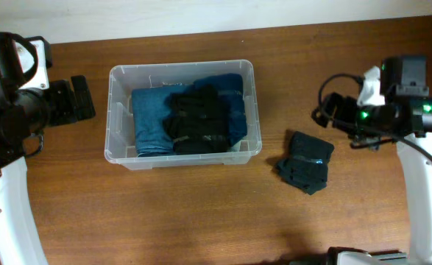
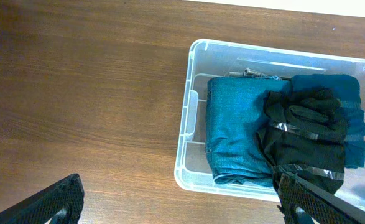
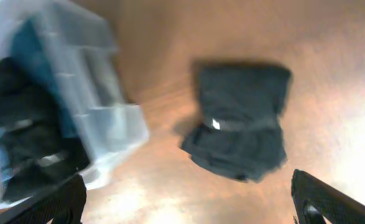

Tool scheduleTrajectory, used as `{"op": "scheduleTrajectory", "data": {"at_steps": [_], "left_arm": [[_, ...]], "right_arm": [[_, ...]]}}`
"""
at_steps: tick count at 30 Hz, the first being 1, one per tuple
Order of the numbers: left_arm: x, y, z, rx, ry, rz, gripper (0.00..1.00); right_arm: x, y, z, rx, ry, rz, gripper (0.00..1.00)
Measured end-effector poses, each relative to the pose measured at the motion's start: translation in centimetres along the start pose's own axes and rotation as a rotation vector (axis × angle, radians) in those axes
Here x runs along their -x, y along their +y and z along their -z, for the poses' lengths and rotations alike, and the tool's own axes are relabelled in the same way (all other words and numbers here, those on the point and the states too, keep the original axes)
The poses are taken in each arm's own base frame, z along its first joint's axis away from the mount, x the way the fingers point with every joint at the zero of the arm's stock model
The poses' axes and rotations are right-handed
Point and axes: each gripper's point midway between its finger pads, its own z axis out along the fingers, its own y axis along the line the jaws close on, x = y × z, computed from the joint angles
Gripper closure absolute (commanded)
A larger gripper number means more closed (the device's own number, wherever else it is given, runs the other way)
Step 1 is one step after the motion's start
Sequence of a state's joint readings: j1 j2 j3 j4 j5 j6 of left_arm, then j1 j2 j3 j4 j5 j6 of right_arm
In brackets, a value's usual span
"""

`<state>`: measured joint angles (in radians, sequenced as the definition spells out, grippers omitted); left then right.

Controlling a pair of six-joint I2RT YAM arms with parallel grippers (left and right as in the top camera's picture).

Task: Pack container
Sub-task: 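Release and move the right gripper to the remaining black garment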

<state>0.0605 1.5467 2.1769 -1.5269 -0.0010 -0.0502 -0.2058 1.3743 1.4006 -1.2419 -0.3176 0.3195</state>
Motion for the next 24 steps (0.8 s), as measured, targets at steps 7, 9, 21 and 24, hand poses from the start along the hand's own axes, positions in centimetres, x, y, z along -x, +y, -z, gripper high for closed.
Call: {"op": "scheduleTrajectory", "data": {"at_steps": [7, 9, 21, 24], "left_arm": [[0.0, 0.0, 0.0, 0.000, 0.000, 0.000, 0.00], [0.0, 0.0, 0.0, 0.000, 0.000, 0.000, 0.00], [0.0, 0.0, 0.0, 0.000, 0.000, 0.000, 0.01], [0.0, 0.0, 0.0, 0.000, 0.000, 0.000, 0.01]], "right_arm": [[-2.9, -6.1, -6.7, 0.016, 0.092, -0.200, 0.02], [-4.0, -7.4, -8.4, 0.039, 0.107, -0.245, 0.02], [-7.9, -10.1, -14.1, 0.087, 0.122, -0.305, 0.21], [-7.9, -10.1, -14.8, 0.102, 0.136, -0.312, 0.41]]}}
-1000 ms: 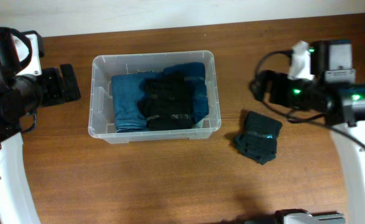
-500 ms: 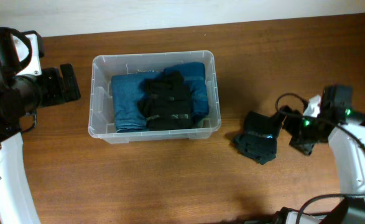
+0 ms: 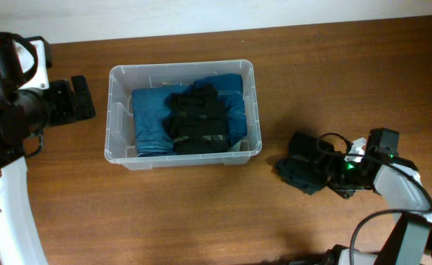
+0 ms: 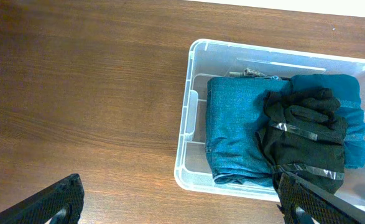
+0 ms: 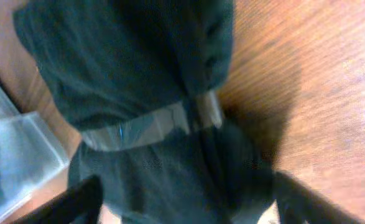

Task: Pack container
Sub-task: 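Release and move the right gripper to the remaining black garment, then grasp the last black garment with the right gripper and lift, then lay the black garment into the bin beside the others and release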

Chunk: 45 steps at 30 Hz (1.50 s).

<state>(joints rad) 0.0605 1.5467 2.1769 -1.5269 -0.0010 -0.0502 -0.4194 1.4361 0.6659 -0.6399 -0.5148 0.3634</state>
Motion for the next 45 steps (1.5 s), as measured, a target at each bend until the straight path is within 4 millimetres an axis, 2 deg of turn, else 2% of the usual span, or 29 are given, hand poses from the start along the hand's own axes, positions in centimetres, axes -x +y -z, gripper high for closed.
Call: {"op": "scheduleTrajectory", "data": {"at_steps": [6, 8, 15, 20, 24, 27, 31, 33, 34, 37, 39, 42, 45], "left_arm": [[0.0, 0.0, 0.0, 0.000, 0.000, 0.000, 0.01], [0.0, 0.0, 0.0, 0.000, 0.000, 0.000, 0.01], [0.0, 0.0, 0.0, 0.000, 0.000, 0.000, 0.00], [0.0, 0.0, 0.0, 0.000, 0.000, 0.000, 0.00], [0.0, 0.0, 0.0, 0.000, 0.000, 0.000, 0.01], [0.0, 0.0, 0.0, 0.000, 0.000, 0.000, 0.01], [0.0, 0.0, 0.0, 0.000, 0.000, 0.000, 0.01], [0.0, 0.0, 0.0, 0.000, 0.000, 0.000, 0.01], [0.0, 0.0, 0.0, 0.000, 0.000, 0.000, 0.01], [0.0, 0.0, 0.0, 0.000, 0.000, 0.000, 0.01], [0.0, 0.0, 0.0, 0.000, 0.001, 0.000, 0.01], [0.0, 0.0, 0.0, 0.000, 0.000, 0.000, 0.01], [0.0, 0.0, 0.0, 0.000, 0.000, 0.000, 0.01]], "right_arm": [[0.2, 0.2, -1.0, 0.036, 0.025, -0.001, 0.68], [0.2, 0.4, -1.3, 0.046, 0.028, 0.015, 0.95], [-0.1, 1.0, -1.4, 0.074, 0.047, 0.034, 0.96], [-1.6, 3.5, 0.1, 0.179, 0.134, 0.031, 0.96], [-0.9, 8.4, 4.0, 0.322, 0.095, 0.119, 0.96], [-0.9, 14.4, 8.6, 0.467, 0.021, 0.298, 0.96], [-3.1, 22.5, 13.7, 0.634, -0.052, 0.577, 0.96], [-5.0, 26.6, 15.5, 0.737, -0.072, 0.725, 0.96], [-5.8, 28.0, 15.8, 0.775, -0.077, 0.774, 0.96], [-8.9, 31.7, 16.2, 0.866, -0.060, 0.876, 0.96], [-10.8, 33.9, 15.4, 0.900, -0.046, 0.909, 0.96], [-13.0, 36.1, 12.6, 0.897, -0.013, 0.904, 0.96], [-14.7, 38.0, 8.1, 0.863, 0.022, 0.862, 0.96]]}}
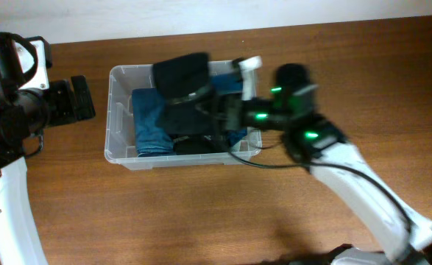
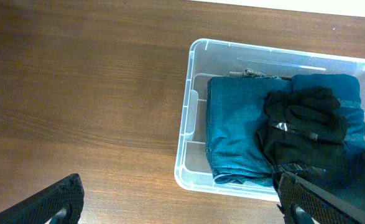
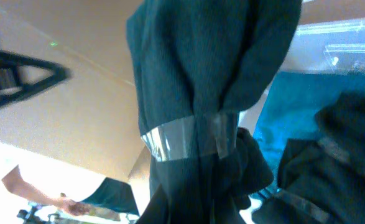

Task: Pack container
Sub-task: 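Lay the black garment into the bin beside the others and release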

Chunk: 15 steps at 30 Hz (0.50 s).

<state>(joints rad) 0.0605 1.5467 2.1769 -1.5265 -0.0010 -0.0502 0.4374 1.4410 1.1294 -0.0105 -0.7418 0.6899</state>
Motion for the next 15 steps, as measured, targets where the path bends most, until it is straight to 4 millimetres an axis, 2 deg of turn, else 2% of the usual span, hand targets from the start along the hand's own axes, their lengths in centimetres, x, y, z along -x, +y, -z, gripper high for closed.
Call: {"op": "scheduleTrajectory", "data": {"at_steps": [3, 6, 7, 8, 9, 10, 13, 15], "left_arm": [[0.0, 0.0, 0.0, 0.001, 0.000, 0.000, 0.01], [0.0, 0.0, 0.0, 0.001, 0.001, 0.000, 0.01], [0.0, 0.0, 0.0, 0.001, 0.000, 0.000, 0.01], [0.0, 0.0, 0.0, 0.001, 0.000, 0.000, 0.01], [0.0, 0.0, 0.0, 0.000, 0.000, 0.000, 0.01], [0.0, 0.0, 0.0, 0.000, 0.001, 0.000, 0.01], [0.0, 0.0, 0.0, 0.000, 0.000, 0.000, 0.00], [0.0, 0.0, 0.0, 0.000, 0.000, 0.000, 0.01]], "right_arm": [[-1.2, -1.4, -4.7, 0.000, -0.003, -0.035, 0.96], [-3.0, -3.0, -8.3, -0.004, 0.018, -0.083, 0.96], [-4.2, -3.9, -9.5, -0.019, 0.043, -0.115, 0.93], [-5.2, -4.7, -10.5, -0.035, 0.066, -0.142, 0.76], [-6.2, -5.6, -11.3, -0.051, 0.086, -0.171, 0.60], [-7.0, -6.5, -12.0, -0.067, 0.102, -0.187, 0.57], [-8.6, -9.1, -12.9, -0.118, 0.136, -0.234, 0.54], [-8.7, -9.8, -12.7, -0.134, 0.139, -0.255, 0.54]]}}
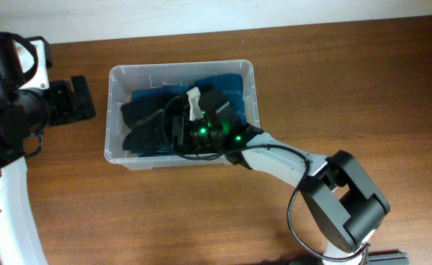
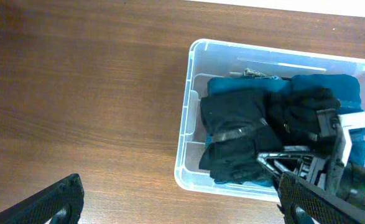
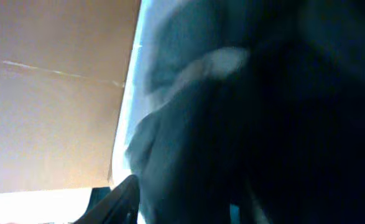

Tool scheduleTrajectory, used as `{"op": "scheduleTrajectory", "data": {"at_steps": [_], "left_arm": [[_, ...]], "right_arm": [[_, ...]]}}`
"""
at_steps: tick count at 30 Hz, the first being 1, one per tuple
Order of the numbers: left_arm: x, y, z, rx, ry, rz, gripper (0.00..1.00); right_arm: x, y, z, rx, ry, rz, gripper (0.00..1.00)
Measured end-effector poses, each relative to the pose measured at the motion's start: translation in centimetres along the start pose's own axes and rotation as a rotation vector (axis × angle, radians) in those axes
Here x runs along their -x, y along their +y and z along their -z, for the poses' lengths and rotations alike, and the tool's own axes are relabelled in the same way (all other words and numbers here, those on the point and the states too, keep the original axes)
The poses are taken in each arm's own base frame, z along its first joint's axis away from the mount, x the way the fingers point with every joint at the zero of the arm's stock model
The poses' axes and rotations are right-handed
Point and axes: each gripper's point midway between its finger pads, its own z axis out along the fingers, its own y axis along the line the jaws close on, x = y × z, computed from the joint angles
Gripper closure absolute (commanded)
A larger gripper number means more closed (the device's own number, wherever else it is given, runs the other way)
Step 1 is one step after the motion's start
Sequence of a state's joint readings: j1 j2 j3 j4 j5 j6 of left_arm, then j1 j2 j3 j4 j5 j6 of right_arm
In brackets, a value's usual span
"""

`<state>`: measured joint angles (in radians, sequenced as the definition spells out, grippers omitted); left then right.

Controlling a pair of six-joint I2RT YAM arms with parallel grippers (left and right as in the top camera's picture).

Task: Pack container

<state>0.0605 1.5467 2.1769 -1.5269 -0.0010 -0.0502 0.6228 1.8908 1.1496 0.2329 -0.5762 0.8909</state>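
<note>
The clear plastic container [image 1: 110, 118] [image 2: 186, 124] stands left of the table's middle, holding folded teal cloth [image 2: 341, 87] and a taped black bundle [image 2: 303, 112]. A second taped black bundle [image 1: 138, 125] [image 2: 232, 142] lies on the teal cloth in the container's left half. My right gripper [image 1: 168, 131] [image 2: 264, 160] reaches into the container from the right and looks shut on this bundle. Its wrist view is blurred and filled by the dark bundle [image 3: 250, 124]. Left of the container, my left gripper [image 1: 79, 97] [image 2: 182, 205] hangs open over bare wood.
The container's rim and walls surround my right gripper. The right forearm [image 1: 282, 158] crosses the container's front right corner. Brown wooden table [image 1: 348, 88] lies on all sides, with a pale wall along the far edge.
The black bundle, held above the container's far left by my right gripper, now rests low inside the left half on the teal cloth. The right arm reaches further in. The left arm has not moved.
The bundle first lay on the table right of the container, my right gripper raised and apart. Then the gripper was down at the bundle. Later it held the bundle above the container, and now the bundle sits inside. My left gripper stayed open throughout.
</note>
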Motion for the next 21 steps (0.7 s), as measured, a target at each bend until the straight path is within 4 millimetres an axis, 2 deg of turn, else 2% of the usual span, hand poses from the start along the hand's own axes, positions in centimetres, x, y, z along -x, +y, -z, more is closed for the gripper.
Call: {"op": "scheduleTrajectory", "data": {"at_steps": [4, 6, 8, 11, 14, 15, 17, 21], "left_arm": [[0.0, 0.0, 0.0, 0.000, 0.000, 0.000, 0.01], [0.0, 0.0, 0.0, 0.000, 0.000, 0.000, 0.01], [0.0, 0.0, 0.0, 0.000, 0.001, 0.000, 0.01], [0.0, 0.0, 0.0, 0.000, 0.000, 0.000, 0.00], [0.0, 0.0, 0.0, 0.001, 0.000, 0.000, 0.01], [0.0, 0.0, 0.0, 0.000, 0.000, 0.000, 0.00], [0.0, 0.0, 0.0, 0.000, 0.000, 0.000, 0.00], [0.0, 0.0, 0.0, 0.000, 0.000, 0.000, 0.01]], "right_arm": [[1.3, -0.7, 1.3, -0.011, -0.004, -0.029, 0.48], [2.0, -1.2, 2.7, -0.038, -0.008, -0.050, 0.47], [2.8, -0.9, 4.4, -0.049, -0.022, -0.045, 0.47], [3.5, 0.3, 7.5, -0.076, -0.046, -0.006, 0.46], [3.1, 2.7, 11.0, -0.106, -0.054, 0.102, 0.41], [2.8, 3.4, 12.0, -0.115, -0.052, 0.144, 0.31], [2.0, 4.6, 13.9, -0.140, -0.047, 0.253, 0.02], [1.3, 5.5, 17.3, -0.227, -0.076, 0.410, 0.02]]}}
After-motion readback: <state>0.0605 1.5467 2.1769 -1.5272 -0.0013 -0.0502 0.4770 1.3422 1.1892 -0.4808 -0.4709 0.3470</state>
